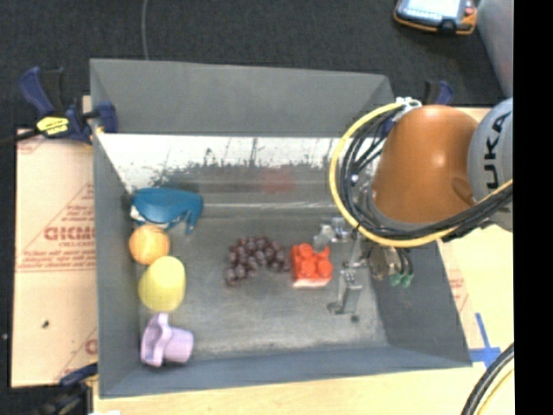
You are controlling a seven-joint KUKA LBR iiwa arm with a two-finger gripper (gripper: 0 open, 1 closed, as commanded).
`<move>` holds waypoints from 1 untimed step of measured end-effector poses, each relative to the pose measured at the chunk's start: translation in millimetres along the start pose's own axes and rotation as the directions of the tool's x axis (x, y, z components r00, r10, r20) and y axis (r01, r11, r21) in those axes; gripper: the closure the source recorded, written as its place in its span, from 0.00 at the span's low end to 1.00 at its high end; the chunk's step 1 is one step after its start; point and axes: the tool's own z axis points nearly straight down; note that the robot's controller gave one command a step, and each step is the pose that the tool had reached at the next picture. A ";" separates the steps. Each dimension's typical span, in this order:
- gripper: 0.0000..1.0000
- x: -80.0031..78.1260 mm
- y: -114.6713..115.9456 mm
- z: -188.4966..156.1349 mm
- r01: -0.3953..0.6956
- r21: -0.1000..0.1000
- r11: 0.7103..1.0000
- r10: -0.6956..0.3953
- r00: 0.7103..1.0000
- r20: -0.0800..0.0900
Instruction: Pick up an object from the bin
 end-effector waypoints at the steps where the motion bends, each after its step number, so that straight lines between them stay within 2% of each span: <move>1: 0.00 -1.5 -0.2 -4.5 0.001 0.001 1.000 -0.001 1.000 0.009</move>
Offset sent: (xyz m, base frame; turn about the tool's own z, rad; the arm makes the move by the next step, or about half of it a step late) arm 0.0681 0.0750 -0.1421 0.1980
